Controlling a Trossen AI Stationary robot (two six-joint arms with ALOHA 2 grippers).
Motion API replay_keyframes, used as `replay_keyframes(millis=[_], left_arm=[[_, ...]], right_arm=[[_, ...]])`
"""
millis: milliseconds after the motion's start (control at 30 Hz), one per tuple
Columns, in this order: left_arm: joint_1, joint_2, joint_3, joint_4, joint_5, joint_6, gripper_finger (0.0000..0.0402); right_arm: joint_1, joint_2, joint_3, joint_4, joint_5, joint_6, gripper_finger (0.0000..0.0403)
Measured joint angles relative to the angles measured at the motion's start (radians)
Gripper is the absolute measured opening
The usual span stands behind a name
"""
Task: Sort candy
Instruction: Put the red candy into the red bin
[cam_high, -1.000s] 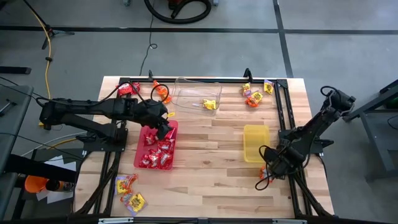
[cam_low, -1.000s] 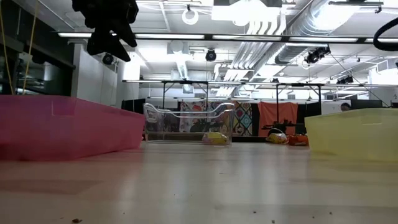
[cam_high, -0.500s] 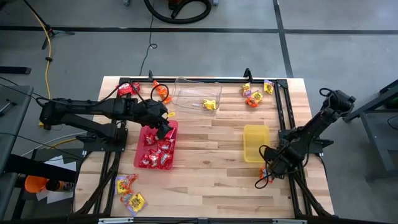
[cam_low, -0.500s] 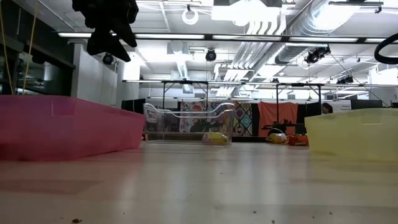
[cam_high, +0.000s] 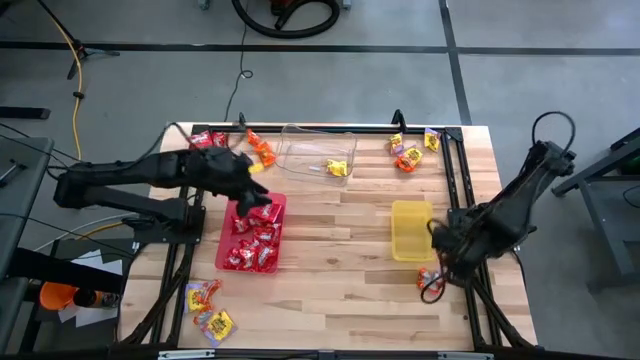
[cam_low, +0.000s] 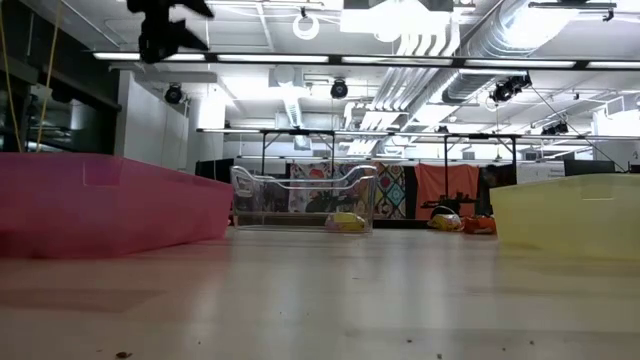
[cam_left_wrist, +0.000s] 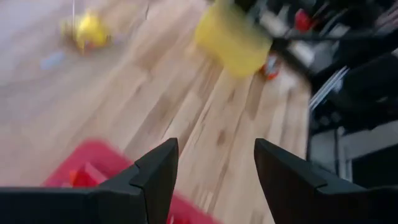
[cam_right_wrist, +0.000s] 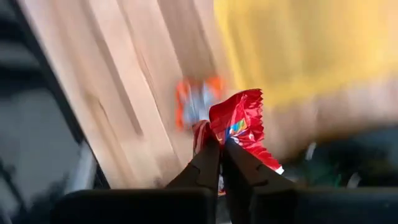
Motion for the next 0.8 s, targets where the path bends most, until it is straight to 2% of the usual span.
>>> replay_keyframes(millis=[67,167,233,267,367,500,600,667,800], left_arm=[[0.018,-0.036,0.000,0.047,-0.010,0.017,0.0199],[0.037,-0.073,0.000,0.095,-0.054,0.037,0.0199],[0.044,-0.087,0.000,0.110,-0.080,0.033,0.0199],[0.045,-0.091,0.000,0.116,-0.088,0.030,0.0199],[0.045,-0.096,0.000,0.124,-0.096,0.028,0.0199],[0.044,-0.092,0.000,0.124,-0.110,0.025,0.0199],[0.036,-0.088,0.000,0.122,-0.122,0.028,0.0199],[0.036,-0.090,0.000,0.125,-0.122,0.044,0.0199],[0.036,-0.090,0.000,0.126,-0.122,0.087,0.0199]], right_arm=[[-0.039,-0.003,0.104,0.004,0.141,-0.076,0.0003],[-0.115,-0.001,0.196,0.093,0.380,-0.293,0.0003],[-0.188,0.007,0.209,0.211,0.468,-0.466,0.0002],[-0.229,0.014,0.204,0.279,0.480,-0.548,0.0002],[-0.350,0.048,0.155,0.524,0.414,-0.748,0.0001],[-0.462,0.162,0.079,0.881,0.179,-0.932,0.0001],[-0.502,0.298,0.071,1.062,0.038,-1.005,0.0001],[-0.514,0.398,0.088,1.146,-0.010,-1.027,0.0001],[-0.524,0.590,0.150,1.320,-0.020,-1.000,0.0001]])
